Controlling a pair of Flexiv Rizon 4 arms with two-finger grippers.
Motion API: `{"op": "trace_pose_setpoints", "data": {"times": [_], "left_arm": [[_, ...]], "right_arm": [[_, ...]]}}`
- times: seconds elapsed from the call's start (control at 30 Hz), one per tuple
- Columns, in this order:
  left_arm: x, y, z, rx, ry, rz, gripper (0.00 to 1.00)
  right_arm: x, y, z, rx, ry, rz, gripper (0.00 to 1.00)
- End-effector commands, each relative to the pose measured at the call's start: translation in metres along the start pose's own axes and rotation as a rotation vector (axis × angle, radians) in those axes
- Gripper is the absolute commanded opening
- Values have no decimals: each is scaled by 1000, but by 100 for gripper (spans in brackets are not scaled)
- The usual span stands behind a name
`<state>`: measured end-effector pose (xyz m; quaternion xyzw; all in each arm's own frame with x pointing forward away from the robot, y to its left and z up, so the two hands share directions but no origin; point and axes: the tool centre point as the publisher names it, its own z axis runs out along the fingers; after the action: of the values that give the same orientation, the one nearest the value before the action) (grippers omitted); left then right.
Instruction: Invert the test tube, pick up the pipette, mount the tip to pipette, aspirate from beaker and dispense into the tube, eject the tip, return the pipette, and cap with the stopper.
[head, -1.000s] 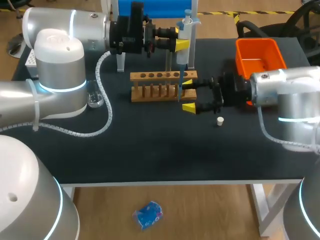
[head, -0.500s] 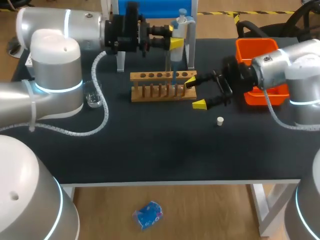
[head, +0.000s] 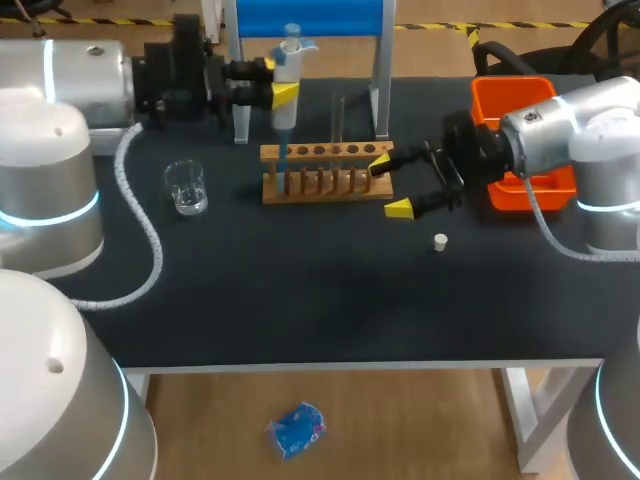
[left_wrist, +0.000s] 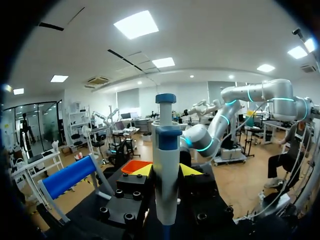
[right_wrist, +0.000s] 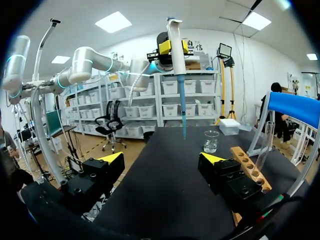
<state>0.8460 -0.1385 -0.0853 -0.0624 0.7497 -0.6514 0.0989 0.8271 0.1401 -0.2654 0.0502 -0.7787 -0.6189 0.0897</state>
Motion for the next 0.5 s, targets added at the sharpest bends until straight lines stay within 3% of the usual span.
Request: {"op": "trace_pose_setpoints", "data": {"times": [0.03, 0.43, 0.5], "left_arm": [[6, -1, -14, 1, -8, 1, 0], [6, -1, -14, 1, -8, 1, 0], [-5, 2, -28, 12, -46, -21, 0]], "right_arm": [[0, 1, -1, 2, 1, 0, 100], [0, 1, -1, 2, 1, 0, 100], [0, 1, -1, 2, 1, 0, 100]]}}
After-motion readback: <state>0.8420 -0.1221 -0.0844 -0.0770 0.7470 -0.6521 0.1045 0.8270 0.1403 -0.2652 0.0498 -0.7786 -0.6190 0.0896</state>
